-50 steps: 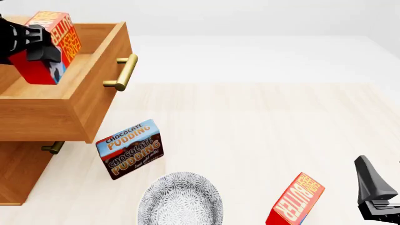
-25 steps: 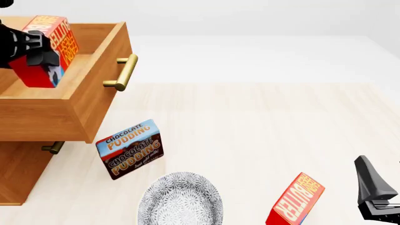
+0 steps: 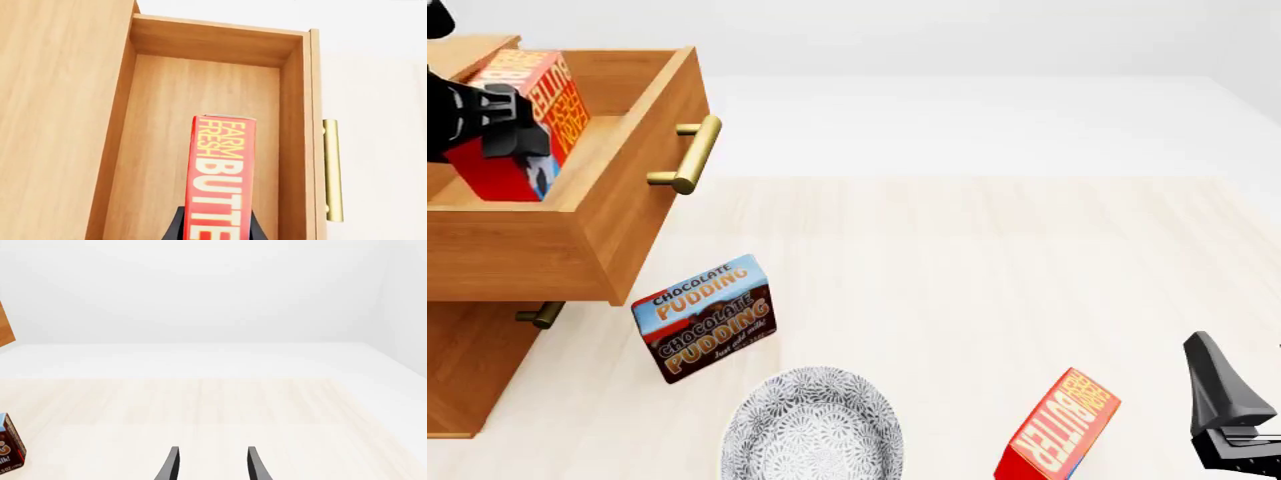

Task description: Put the butter at the front in the top drawer of the cabinet and close it.

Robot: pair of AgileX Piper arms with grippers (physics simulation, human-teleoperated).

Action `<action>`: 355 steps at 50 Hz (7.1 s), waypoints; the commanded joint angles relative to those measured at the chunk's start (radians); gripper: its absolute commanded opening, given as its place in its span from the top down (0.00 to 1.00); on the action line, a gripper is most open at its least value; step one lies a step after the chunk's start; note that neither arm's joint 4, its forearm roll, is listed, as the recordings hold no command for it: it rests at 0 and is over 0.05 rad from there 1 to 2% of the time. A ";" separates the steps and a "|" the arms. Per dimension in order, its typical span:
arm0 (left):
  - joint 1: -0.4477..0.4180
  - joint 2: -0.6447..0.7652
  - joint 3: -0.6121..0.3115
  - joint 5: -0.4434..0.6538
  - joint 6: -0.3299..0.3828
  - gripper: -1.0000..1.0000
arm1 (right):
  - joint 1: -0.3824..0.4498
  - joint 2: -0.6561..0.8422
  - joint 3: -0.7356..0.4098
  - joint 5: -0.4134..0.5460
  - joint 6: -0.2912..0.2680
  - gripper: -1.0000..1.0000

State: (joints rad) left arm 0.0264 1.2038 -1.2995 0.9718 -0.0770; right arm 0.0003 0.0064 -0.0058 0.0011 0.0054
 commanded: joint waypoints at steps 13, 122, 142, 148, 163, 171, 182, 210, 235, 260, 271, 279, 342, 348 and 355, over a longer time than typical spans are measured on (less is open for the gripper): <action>0.010 0.025 -0.006 -0.046 0.013 1.00 | 0.000 -0.001 0.001 0.000 -0.001 0.00; 0.014 0.044 -0.034 -0.021 0.022 0.00 | 0.000 -0.001 0.001 0.000 -0.001 0.00; 0.013 -0.016 -0.098 0.065 0.066 0.00 | 0.000 -0.001 0.001 0.000 -0.001 0.00; 0.020 -0.032 -0.110 0.084 0.088 0.00 | 0.000 -0.001 0.001 0.001 -0.001 0.00; -0.073 -0.038 -0.233 0.138 0.126 0.00 | 0.000 -0.001 0.001 0.000 -0.001 0.00; -0.110 -0.016 -0.276 0.139 0.143 0.00 | 0.000 -0.001 0.001 0.000 -0.001 0.00; -0.180 0.052 -0.382 0.138 0.178 0.00 | 0.000 -0.001 0.001 0.000 -0.001 0.00; -0.361 0.236 -0.504 0.024 0.163 0.00 | 0.000 -0.001 0.001 0.000 -0.001 0.00; -0.547 0.480 -0.635 -0.038 0.104 0.00 | 0.000 -0.001 0.001 0.000 -0.001 0.00; -0.611 0.624 -0.602 -0.161 0.001 0.00 | 0.000 -0.001 0.001 0.000 -0.001 0.00; -0.607 0.613 -0.515 -0.232 -0.032 0.00 | 0.000 -0.001 0.001 0.000 -0.001 0.00; -0.598 0.620 -0.458 -0.270 -0.059 0.00 | 0.000 -0.001 0.001 0.001 -0.001 0.00; -0.487 0.553 -0.199 -0.381 -0.131 0.00 | 0.000 -0.001 0.001 0.000 0.000 0.00; -0.476 0.551 -0.187 -0.388 -0.136 0.00 | 0.000 -0.001 0.001 0.000 -0.001 0.00; -0.442 0.522 -0.168 -0.379 -0.116 0.00 | 0.000 -0.001 0.001 0.000 -0.001 0.00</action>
State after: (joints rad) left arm -0.4521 1.7506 -1.4977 0.5921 -0.2034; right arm 0.0003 0.0064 -0.0058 0.0011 0.0056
